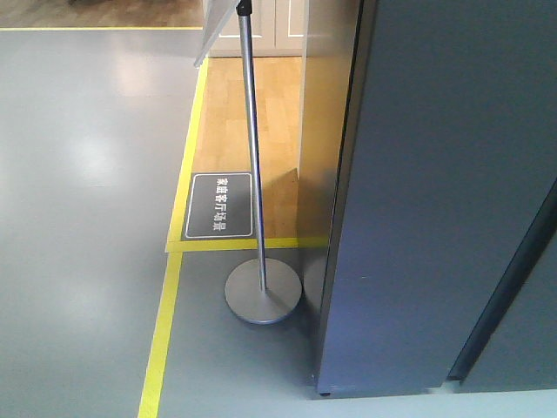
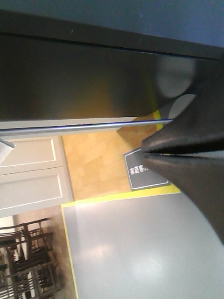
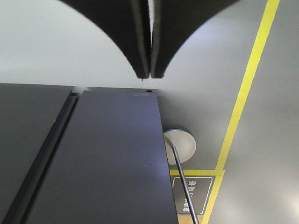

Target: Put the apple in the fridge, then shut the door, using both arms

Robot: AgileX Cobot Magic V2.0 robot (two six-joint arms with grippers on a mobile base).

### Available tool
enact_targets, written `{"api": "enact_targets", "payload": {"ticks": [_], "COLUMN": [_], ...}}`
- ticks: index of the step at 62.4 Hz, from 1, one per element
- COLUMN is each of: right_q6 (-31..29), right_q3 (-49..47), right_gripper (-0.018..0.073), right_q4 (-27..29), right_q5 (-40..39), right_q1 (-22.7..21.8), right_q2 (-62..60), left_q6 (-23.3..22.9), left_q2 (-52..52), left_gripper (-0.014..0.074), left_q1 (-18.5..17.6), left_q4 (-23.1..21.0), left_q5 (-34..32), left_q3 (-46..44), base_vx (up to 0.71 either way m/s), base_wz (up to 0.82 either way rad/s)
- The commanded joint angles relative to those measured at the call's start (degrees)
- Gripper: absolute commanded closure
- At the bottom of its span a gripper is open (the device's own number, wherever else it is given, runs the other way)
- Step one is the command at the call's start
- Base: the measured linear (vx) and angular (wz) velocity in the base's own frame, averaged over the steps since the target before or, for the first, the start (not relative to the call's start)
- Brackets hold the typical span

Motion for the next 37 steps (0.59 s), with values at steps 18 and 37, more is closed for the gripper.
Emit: {"api": "enact_targets", "payload": {"ticks": [18, 37], "right_q6": [0.0, 0.0], "right_q3": [-1.3, -1.3], "right_gripper": [0.0563, 0.0563], "right_q4": [0.0, 0.0], "right_q5": [-1.1, -0.8], "right_q1": [-0.1, -0.1], "right_q2": [1.1, 1.1], "left_q6": [-10.7, -11.9], "left_q2": [-4.8, -4.8], "left_gripper": [0.0603, 0.0603], "left_q1": [2.6, 5.5], "left_q4": [10.4, 11.4], "left_q5": [-14.0, -14.6], "left_q3": [8.5, 9.9], "base_vx": [0.00, 0.00], "base_wz": [0.00, 0.00]}}
